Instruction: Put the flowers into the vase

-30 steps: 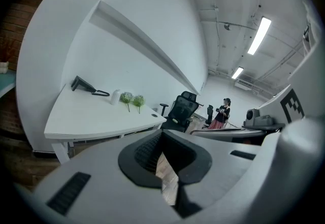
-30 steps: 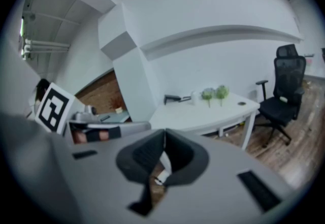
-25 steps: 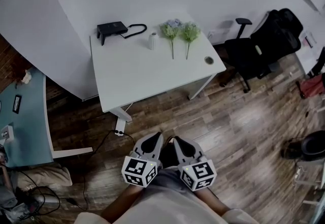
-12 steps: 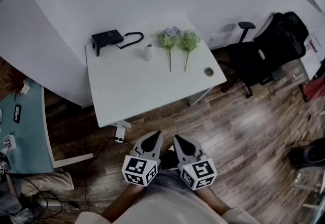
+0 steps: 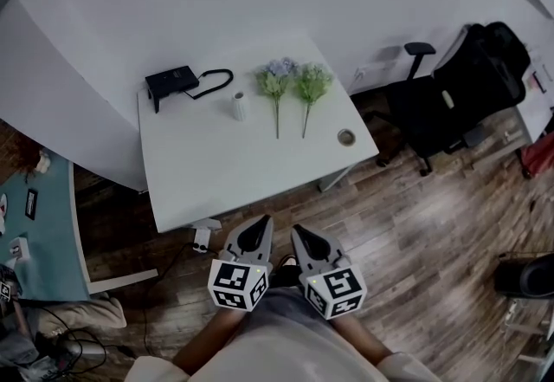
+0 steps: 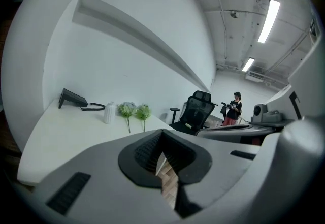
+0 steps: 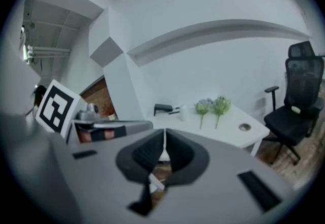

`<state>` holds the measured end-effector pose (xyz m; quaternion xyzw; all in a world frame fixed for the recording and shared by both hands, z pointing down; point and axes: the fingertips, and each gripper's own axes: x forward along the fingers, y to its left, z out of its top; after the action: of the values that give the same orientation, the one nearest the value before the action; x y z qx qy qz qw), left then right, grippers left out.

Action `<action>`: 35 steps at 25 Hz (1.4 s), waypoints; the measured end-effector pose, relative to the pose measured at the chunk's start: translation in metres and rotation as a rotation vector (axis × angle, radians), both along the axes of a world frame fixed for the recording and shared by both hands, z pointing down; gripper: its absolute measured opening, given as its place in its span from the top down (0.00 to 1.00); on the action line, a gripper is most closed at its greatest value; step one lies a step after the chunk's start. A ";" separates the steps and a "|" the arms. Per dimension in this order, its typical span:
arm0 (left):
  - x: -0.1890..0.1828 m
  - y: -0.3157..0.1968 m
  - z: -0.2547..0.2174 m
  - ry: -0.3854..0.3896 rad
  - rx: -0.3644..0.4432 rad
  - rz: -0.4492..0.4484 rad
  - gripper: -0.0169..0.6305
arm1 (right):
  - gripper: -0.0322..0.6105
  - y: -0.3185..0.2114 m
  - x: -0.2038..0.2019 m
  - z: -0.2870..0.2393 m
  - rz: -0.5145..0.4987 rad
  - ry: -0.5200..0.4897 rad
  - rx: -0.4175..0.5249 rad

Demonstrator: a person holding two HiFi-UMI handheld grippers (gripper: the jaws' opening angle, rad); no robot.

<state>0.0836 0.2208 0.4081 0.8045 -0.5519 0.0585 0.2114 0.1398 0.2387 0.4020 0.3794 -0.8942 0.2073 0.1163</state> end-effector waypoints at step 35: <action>0.037 -0.100 0.033 0.009 -0.101 0.102 0.94 | 0.91 -0.101 0.018 0.034 -0.014 -0.005 -0.090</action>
<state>0.1204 0.1213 0.4409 0.8201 -0.5057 0.0936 0.2510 0.1580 0.1377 0.4361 0.3670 -0.8869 0.2474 0.1326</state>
